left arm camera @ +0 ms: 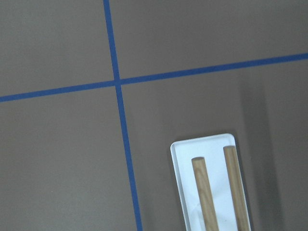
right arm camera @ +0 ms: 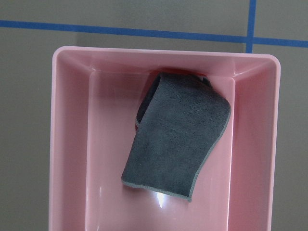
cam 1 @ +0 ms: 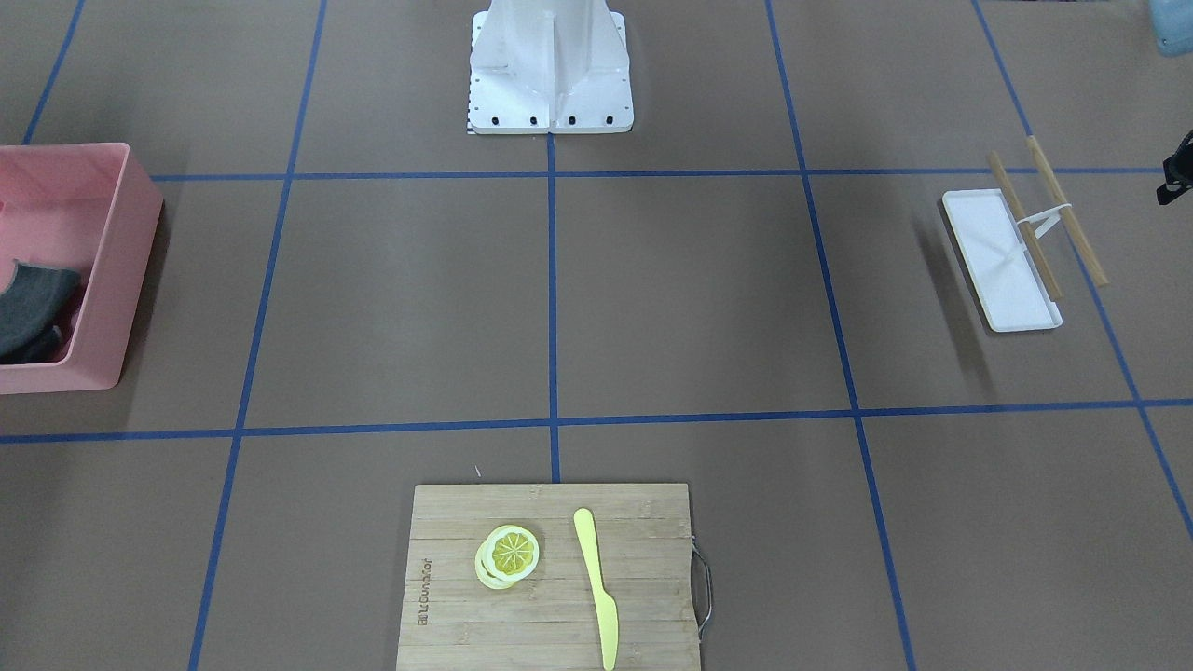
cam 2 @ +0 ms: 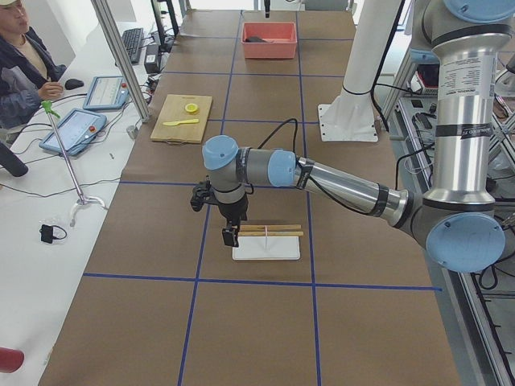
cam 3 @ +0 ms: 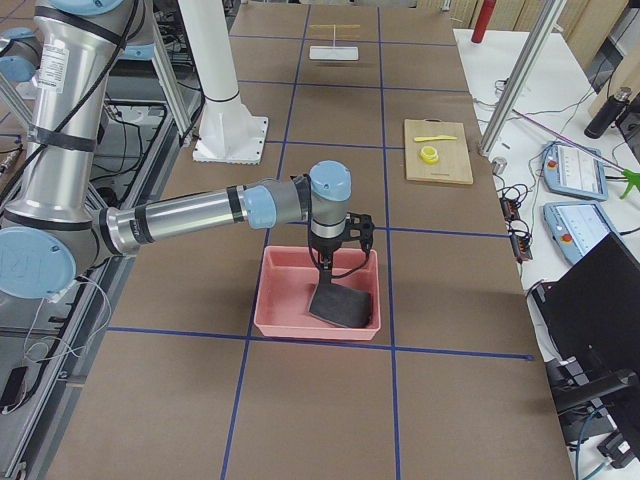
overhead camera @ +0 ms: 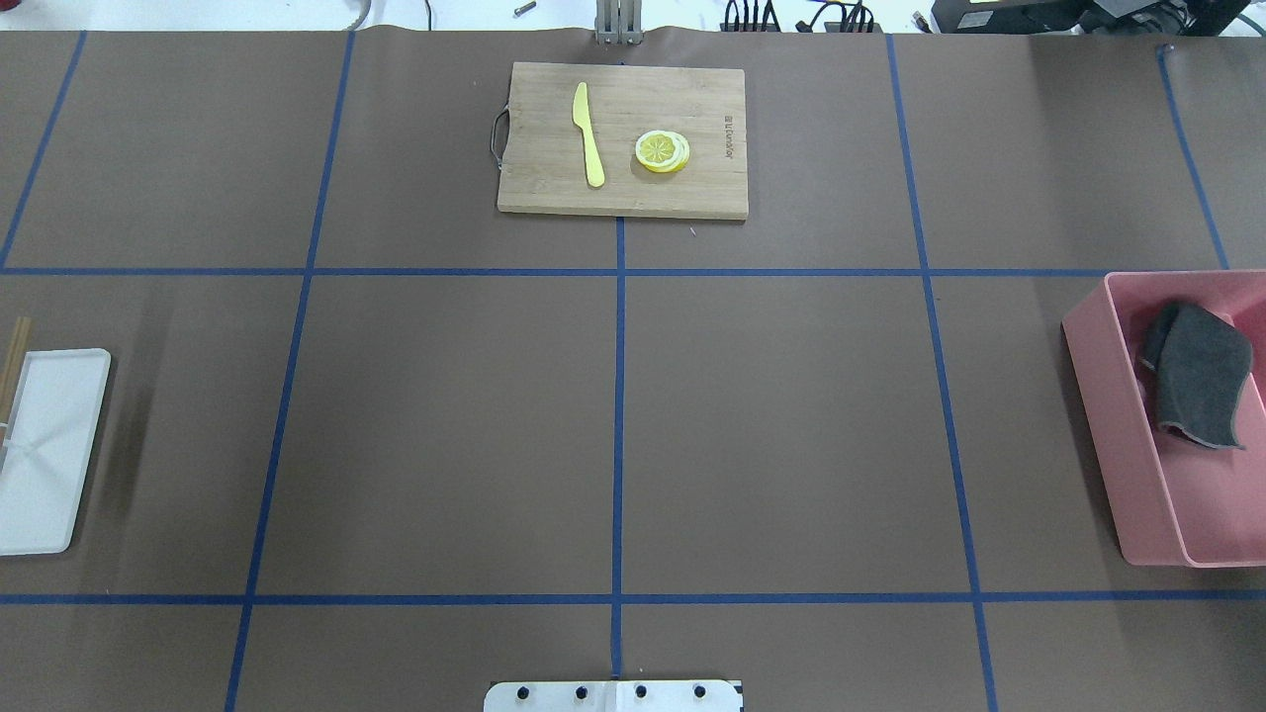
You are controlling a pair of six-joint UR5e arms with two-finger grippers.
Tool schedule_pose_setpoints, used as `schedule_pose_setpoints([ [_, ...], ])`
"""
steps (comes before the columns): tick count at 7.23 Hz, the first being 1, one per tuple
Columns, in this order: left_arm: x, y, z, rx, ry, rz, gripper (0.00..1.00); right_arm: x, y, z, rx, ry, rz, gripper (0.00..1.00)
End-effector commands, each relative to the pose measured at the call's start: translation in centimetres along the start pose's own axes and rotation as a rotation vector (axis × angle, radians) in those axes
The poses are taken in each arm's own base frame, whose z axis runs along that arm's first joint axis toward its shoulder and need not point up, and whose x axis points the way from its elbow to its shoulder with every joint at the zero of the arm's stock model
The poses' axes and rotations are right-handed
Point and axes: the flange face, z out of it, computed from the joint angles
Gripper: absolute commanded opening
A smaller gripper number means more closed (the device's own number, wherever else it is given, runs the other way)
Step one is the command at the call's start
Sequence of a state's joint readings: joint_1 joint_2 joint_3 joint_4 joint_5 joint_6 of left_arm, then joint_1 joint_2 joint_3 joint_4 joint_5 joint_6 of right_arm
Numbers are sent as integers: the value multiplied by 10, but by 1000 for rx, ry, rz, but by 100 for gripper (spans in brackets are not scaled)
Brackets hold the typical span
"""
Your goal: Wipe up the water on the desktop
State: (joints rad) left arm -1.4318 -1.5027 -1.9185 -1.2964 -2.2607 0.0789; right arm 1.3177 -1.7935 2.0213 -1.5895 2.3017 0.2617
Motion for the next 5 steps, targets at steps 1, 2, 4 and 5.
schedule_pose_setpoints([
  [1,-22,11,9,5,20,-26,98,-6,-3,-8,21,16,-39,100],
  [2,-15,8,12,8,107,-44,98,-8,-2,-11,30,20,-49,100],
  [4,-12,3,7,19,118,-42,98,-3,-6,-15,57,97,-77,100],
  [5,-26,8,-6,51,113,-69,98,-2,-6,-17,67,121,-80,100],
])
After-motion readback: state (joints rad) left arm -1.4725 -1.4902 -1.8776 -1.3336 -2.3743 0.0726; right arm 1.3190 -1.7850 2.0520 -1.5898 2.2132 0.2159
